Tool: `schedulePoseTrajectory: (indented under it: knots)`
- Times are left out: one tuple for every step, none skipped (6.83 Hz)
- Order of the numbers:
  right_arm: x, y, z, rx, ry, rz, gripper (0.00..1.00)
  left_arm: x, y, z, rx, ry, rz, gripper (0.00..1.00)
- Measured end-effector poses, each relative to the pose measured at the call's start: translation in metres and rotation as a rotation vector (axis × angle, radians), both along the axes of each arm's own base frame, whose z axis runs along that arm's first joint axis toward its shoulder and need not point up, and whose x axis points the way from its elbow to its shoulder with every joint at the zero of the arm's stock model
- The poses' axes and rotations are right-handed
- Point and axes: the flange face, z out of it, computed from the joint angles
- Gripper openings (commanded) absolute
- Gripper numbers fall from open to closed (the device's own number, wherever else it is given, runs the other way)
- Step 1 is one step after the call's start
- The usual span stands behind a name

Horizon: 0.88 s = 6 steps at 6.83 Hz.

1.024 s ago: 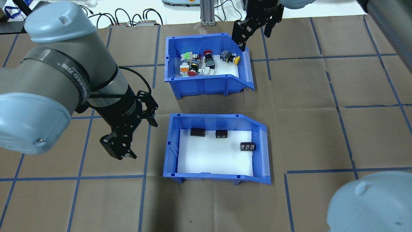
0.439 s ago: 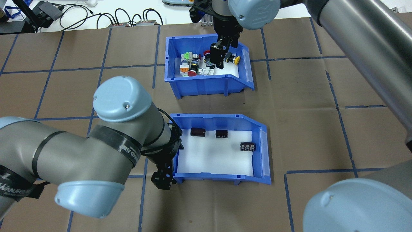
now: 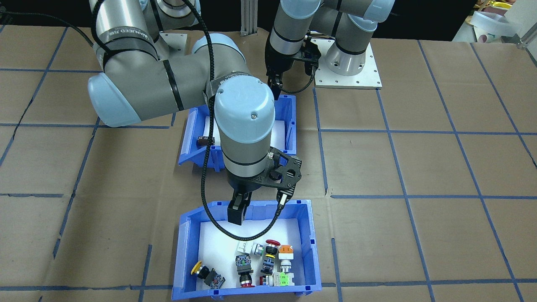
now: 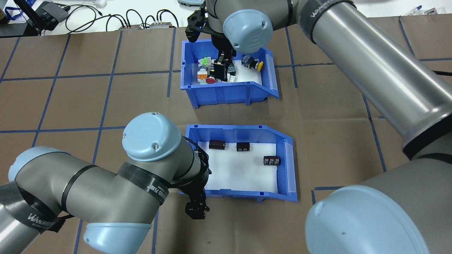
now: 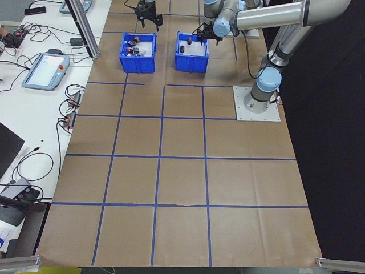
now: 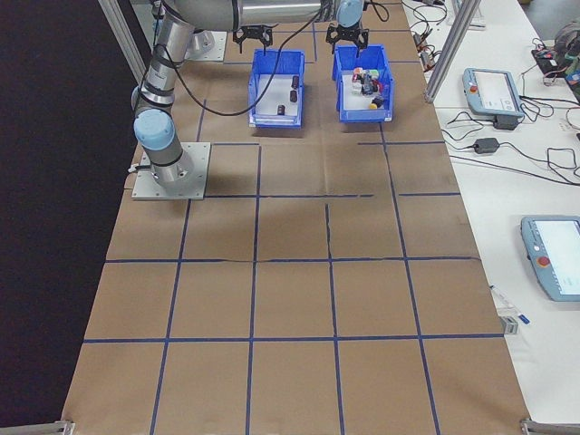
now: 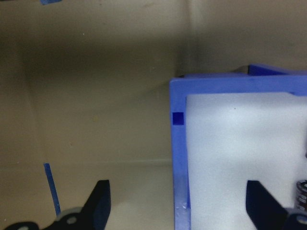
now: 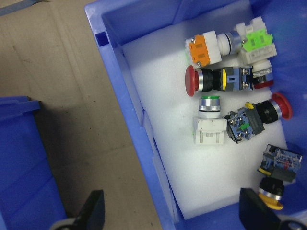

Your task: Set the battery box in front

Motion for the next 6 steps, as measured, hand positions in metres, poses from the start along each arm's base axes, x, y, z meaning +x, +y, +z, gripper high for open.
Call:
schedulePoseTrajectory:
  knots:
    - [0.007, -0.004, -0.010, -0.013, -0.002, 0.062, 1.00, -0.003, -0.001, -0.007, -0.003, 0.020, 0.030, 0.99]
    - [0.012, -0.008, -0.021, -0.016, -0.002, 0.112, 1.00, -0.004, 0.000, -0.014, -0.001, 0.026, 0.039, 0.99]
    - [0.016, -0.009, -0.034, -0.005, -0.001, 0.138, 1.00, -0.004, 0.000, -0.024, -0.010, 0.032, 0.042, 0.99]
    - [0.023, -0.007, -0.047, 0.012, 0.001, 0.155, 1.00, -0.005, -0.002, -0.035, -0.028, 0.041, 0.045, 0.99]
    - [0.031, -0.003, -0.059, 0.029, 0.006, 0.168, 1.00, -0.007, -0.004, -0.043, -0.033, 0.045, 0.048, 0.82]
    - [0.037, -0.001, -0.071, 0.045, 0.011, 0.177, 0.98, -0.007, -0.005, -0.048, -0.031, 0.045, 0.048, 0.75]
